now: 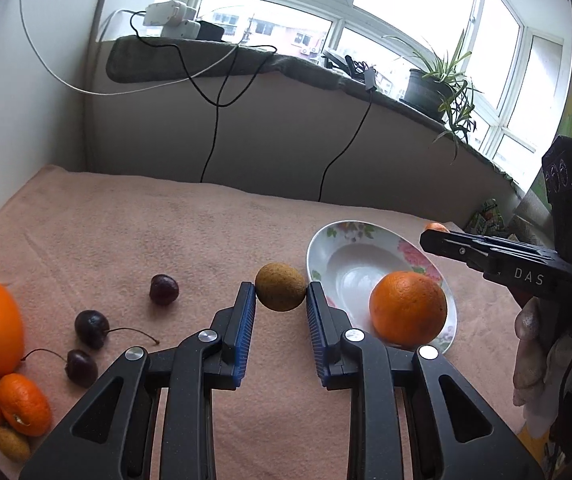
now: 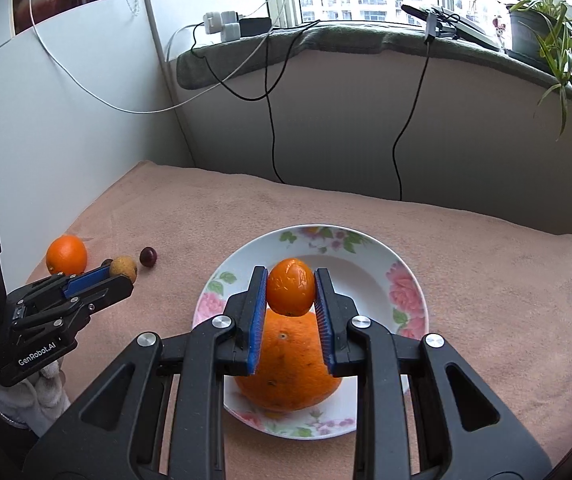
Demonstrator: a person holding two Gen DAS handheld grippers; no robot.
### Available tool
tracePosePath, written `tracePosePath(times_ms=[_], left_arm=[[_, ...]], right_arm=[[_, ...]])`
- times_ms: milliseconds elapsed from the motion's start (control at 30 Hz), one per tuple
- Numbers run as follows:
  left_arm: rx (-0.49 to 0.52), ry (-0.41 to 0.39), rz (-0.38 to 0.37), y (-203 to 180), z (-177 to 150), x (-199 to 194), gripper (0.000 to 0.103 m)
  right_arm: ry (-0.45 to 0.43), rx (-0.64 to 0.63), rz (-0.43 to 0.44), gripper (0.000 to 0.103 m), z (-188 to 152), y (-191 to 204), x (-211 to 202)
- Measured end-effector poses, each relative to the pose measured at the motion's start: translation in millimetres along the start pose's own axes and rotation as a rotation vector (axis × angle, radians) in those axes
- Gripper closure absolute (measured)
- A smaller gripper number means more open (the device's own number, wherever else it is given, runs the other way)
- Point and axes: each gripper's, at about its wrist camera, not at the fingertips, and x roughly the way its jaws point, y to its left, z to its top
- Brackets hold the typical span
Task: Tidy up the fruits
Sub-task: 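Carry the kumquat into the plate with the right gripper while the left gripper holds the kiwi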
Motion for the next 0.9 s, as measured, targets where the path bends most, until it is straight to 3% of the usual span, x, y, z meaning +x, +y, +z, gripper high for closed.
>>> tracePosePath(times_ms=[467,900], left_arm=[[0.056,0.075,-0.045,-33.6,19.6,53.7,0.078],[0.097,0.098,-0.042,-41.9,25.6,65.9,0.078]], right_arm=[[0.053,0.104,-0.039,0.079,-5.9,-52.5,19.6],[0.087,0.12,-0.046,0.079,-9.0,-60.7,30.6]])
